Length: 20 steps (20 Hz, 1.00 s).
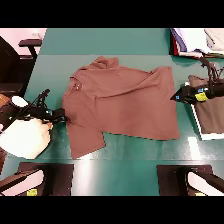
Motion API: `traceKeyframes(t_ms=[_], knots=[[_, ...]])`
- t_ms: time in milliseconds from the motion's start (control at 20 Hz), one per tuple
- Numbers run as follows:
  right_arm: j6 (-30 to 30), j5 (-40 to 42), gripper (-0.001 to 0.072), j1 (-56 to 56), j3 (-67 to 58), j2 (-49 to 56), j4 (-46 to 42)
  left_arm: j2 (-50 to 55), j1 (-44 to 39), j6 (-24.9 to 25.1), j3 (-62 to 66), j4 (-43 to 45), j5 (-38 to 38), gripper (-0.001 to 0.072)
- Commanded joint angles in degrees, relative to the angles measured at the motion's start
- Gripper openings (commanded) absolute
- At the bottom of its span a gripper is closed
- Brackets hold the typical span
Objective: Fold the shirts.
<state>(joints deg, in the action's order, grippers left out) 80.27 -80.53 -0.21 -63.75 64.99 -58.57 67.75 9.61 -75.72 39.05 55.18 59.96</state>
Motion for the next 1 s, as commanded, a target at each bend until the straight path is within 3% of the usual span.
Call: traceKeyframes(t_ms=[0, 200, 300, 400, 500, 800, 850, 950], knots=[[0.07, -1.60, 0.0387, -2.73, 5.60, -1.46, -1.70, -0.87, 0.02, 1.31, 1.22, -1.38, 1.29, 0.0024], [3.02, -1.73, 0.0395, -12.55, 20.46, -7.32, -7.98, -9.31, 0.02, 1.86, 2.29, -1.22, 1.09, 0.0024], [3.04, -2.12, 0.0628, -18.71, 26.80, -10.19, -7.91, -12.66, 0.02, 1.86, 2.34, -1.22, 1.90, 0.0024], [3.04, -1.51, 0.0613, -23.17, 31.67, -12.04, -6.91, -13.60, 0.02, 1.86, 2.38, -1.25, 2.93, 0.0024], [3.02, 0.22, 0.0497, -24.96, 35.30, -12.59, -6.91, -13.57, 0.02, 1.81, 2.38, -1.36, 3.13, 0.0025], [2.60, 10.84, 0.0440, -15.67, 35.28, -4.33, -1.49, -13.57, 0.02, 1.79, 2.38, -1.57, 3.10, 0.0025], [2.60, 12.59, 0.0357, -13.49, 33.83, -2.84, -1.11, -13.57, 0.02, 1.75, 2.38, -1.60, 3.10, 0.0025], [2.58, 14.21, 0.0107, -8.41, 29.99, -0.24, -1.60, -13.60, 0.02, 1.86, 2.38, -1.57, 3.69, 0.0024]])
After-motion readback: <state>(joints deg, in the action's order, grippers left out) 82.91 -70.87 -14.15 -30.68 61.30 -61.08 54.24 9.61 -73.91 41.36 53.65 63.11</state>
